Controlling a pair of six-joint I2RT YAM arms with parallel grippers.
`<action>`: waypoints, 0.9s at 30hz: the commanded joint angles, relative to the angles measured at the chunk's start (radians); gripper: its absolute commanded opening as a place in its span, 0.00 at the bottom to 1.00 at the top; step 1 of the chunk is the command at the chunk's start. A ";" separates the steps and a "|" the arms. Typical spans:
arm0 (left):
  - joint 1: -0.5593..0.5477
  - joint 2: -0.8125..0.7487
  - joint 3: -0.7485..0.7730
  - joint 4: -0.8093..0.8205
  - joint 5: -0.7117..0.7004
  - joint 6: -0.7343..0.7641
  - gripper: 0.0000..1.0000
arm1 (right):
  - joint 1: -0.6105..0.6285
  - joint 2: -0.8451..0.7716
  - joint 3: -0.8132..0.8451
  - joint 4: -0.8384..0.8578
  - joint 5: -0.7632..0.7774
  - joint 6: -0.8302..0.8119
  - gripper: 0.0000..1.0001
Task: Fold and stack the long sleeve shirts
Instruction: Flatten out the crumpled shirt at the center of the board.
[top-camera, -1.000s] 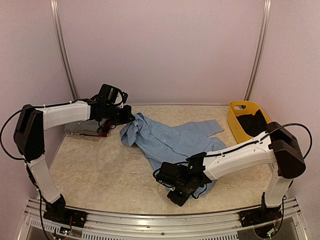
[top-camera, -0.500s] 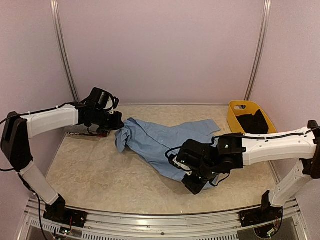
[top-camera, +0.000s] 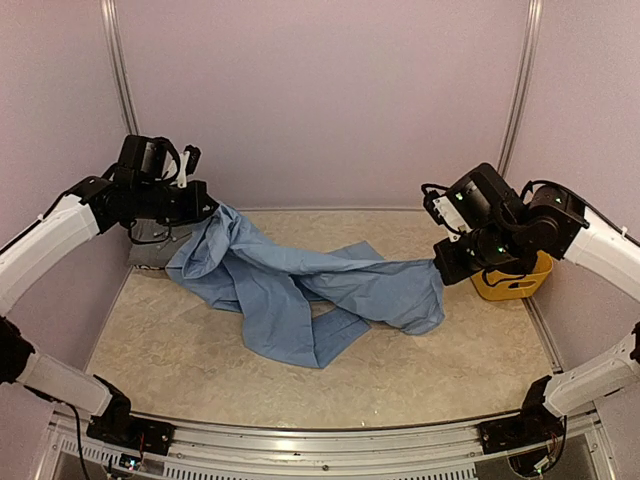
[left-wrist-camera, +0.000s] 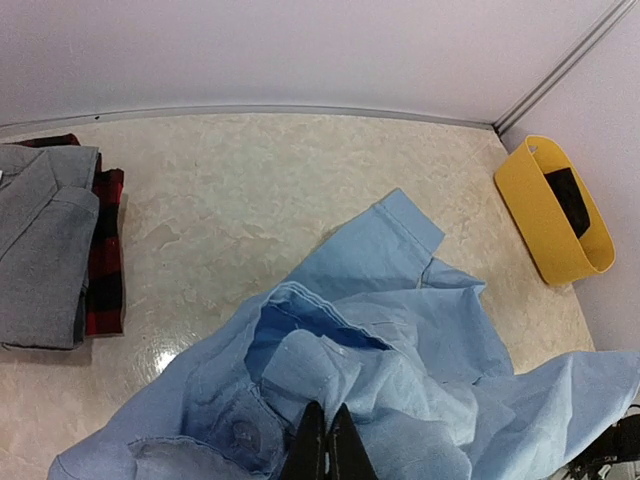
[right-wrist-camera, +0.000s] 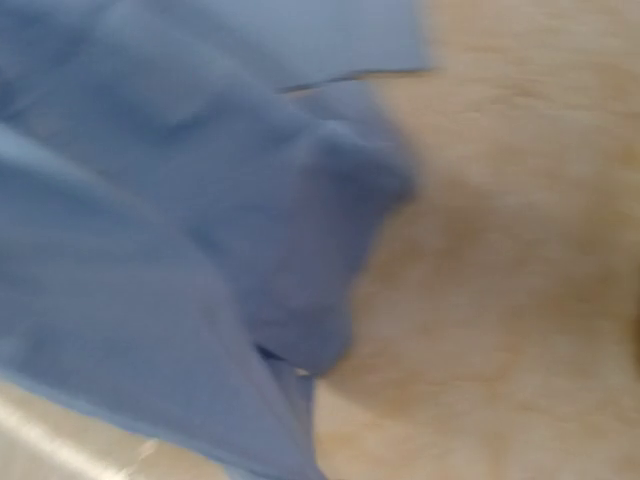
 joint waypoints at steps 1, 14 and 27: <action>0.022 0.207 0.082 0.033 0.021 0.026 0.01 | -0.152 0.011 0.032 -0.021 0.055 -0.057 0.00; -0.015 0.562 0.165 0.261 -0.145 0.008 0.78 | -0.402 0.242 -0.027 0.266 -0.099 -0.223 0.00; -0.336 0.386 -0.135 0.333 0.041 0.154 0.72 | -0.491 0.380 0.063 0.328 -0.165 -0.285 0.00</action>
